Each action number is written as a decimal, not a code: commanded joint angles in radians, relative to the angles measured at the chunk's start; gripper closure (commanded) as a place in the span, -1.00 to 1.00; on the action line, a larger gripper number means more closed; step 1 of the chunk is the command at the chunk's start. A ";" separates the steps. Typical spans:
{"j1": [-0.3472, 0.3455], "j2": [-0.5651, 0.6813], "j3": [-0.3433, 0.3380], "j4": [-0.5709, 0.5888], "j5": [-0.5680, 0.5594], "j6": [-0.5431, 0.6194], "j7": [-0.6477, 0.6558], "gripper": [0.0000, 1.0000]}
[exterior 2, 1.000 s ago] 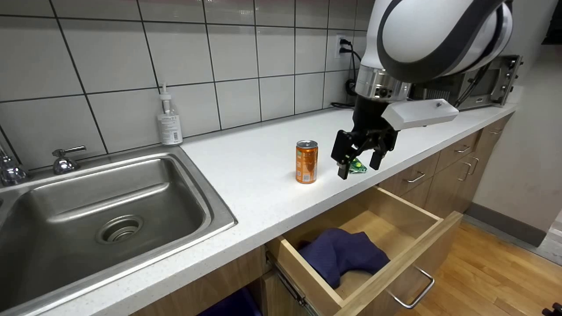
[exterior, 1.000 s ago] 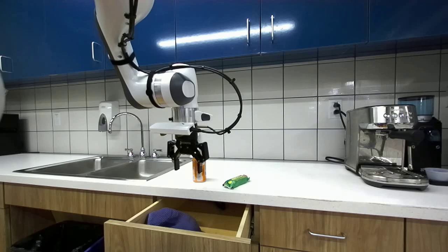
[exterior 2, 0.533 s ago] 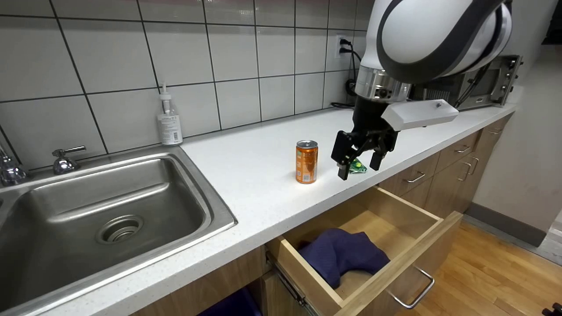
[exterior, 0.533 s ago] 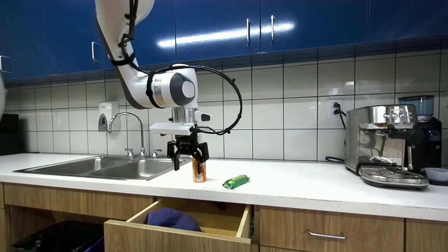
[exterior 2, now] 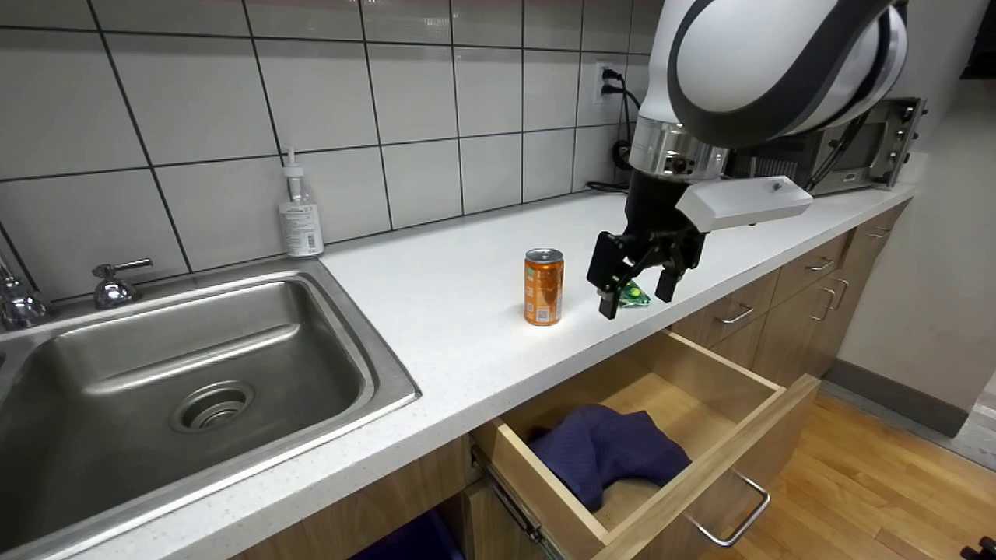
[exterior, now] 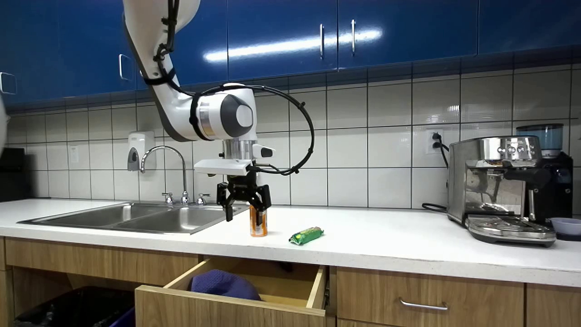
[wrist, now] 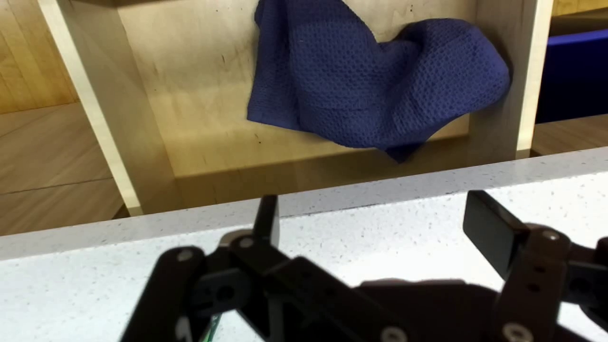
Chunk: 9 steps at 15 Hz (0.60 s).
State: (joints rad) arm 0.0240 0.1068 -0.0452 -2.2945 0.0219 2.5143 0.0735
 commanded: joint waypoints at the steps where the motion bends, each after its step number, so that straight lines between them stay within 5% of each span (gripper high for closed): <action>1: -0.011 0.003 0.011 0.014 -0.006 -0.004 0.004 -1.00; 9: -0.010 0.027 0.012 0.093 -0.013 -0.005 -0.001 -1.00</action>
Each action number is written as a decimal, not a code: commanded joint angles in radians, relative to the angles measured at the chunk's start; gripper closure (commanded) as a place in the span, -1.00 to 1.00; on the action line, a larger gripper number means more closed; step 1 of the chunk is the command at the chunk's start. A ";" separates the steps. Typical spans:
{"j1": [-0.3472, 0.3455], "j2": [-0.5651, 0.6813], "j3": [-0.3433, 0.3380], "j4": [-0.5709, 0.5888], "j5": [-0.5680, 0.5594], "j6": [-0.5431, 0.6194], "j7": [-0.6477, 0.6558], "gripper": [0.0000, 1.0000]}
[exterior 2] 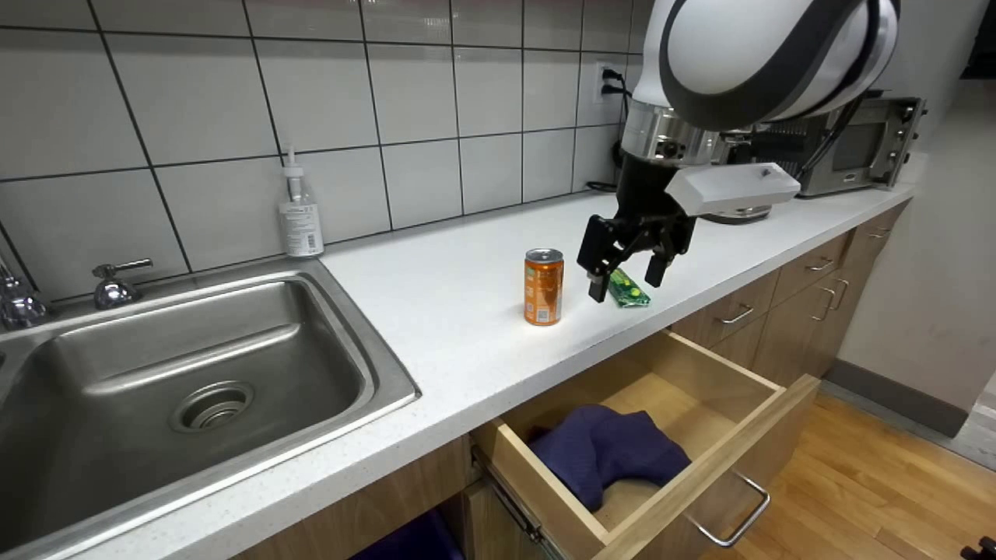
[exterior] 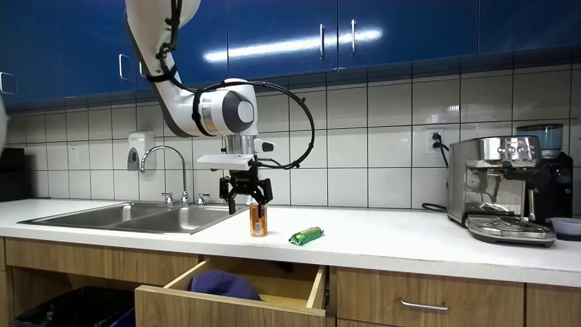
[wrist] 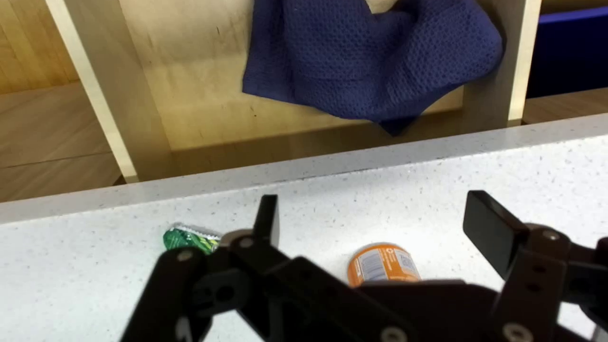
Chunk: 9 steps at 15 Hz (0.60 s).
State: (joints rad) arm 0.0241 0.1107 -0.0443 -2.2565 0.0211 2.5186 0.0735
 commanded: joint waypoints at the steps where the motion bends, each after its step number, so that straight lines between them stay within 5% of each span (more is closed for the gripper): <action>1: -0.010 0.028 0.012 0.069 -0.013 -0.005 -0.002 -1.00; 9: -0.011 0.092 0.016 0.183 -0.008 -0.006 -0.017 -1.00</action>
State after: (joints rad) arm 0.0242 0.1629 -0.0390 -2.1371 0.0210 2.5187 0.0716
